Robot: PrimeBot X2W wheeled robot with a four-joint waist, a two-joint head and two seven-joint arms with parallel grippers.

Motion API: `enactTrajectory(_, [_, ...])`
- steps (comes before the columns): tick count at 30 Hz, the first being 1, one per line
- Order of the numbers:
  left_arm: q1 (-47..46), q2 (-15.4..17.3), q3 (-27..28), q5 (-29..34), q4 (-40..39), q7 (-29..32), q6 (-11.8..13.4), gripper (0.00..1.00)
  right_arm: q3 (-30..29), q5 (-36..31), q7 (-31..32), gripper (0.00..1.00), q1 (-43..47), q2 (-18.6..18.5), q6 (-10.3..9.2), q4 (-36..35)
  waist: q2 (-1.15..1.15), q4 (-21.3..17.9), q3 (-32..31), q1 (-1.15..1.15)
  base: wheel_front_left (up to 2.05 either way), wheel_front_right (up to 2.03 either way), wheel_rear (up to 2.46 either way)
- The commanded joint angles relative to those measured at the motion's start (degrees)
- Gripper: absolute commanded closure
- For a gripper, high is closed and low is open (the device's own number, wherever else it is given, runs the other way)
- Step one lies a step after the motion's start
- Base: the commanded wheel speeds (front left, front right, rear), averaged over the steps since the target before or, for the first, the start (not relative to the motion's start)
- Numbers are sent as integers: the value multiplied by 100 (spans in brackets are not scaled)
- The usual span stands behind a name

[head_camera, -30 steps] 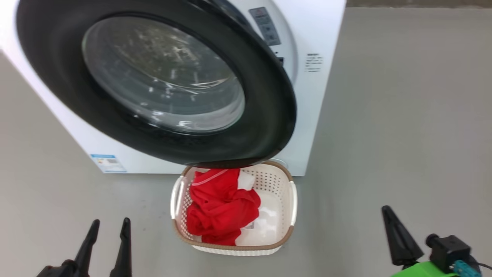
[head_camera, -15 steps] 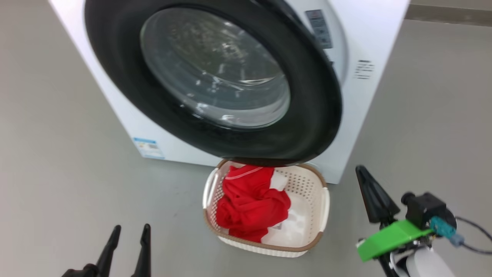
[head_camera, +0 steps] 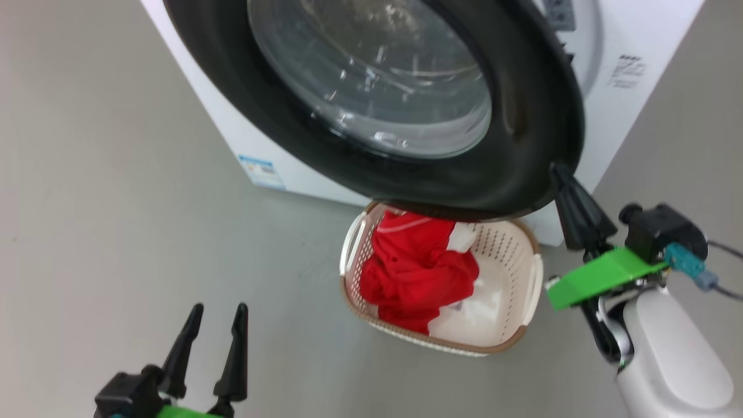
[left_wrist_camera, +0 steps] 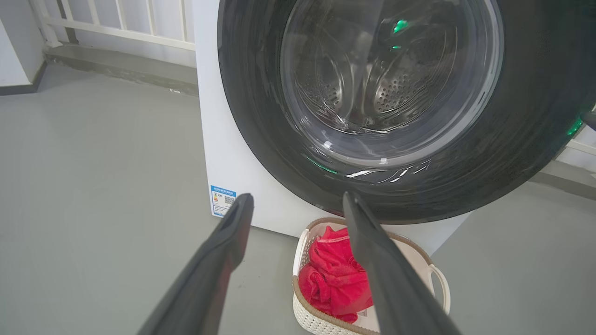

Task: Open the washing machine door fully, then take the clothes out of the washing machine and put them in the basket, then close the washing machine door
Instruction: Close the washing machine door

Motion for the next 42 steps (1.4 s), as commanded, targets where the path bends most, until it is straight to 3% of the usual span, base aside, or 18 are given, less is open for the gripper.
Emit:
enactTrajectory(1, [-255,38,138,-92,-145,-70,-32,0,121,-117,-36,100,-301,-20,2,-85,0,207,347,0,0,0,0])
enactTrajectory(25, [-1162,35,-224,-591,-180,-70,-32,0,-442,-229,-36,100,-1994,-265,2,-46,0,416,1546,0,0,0,0])
enactTrajectory(32, [-1248,35,-222,-602,-149,-70,-32,0,-574,-232,-36,100,-2199,-198,2,-62,0,407,1577,0,0,0,0])
enactTrajectory(40, [-1132,35,-184,-514,-90,-70,-32,0,-149,-145,-36,100,-1661,-129,2,31,0,251,1209,0,0,0,0])
enactTrajectory(42, [-1068,35,-154,-491,-72,-70,-32,0,-61,-82,-36,87,-1445,-101,2,22,0,183,1075,0,0,0,0])
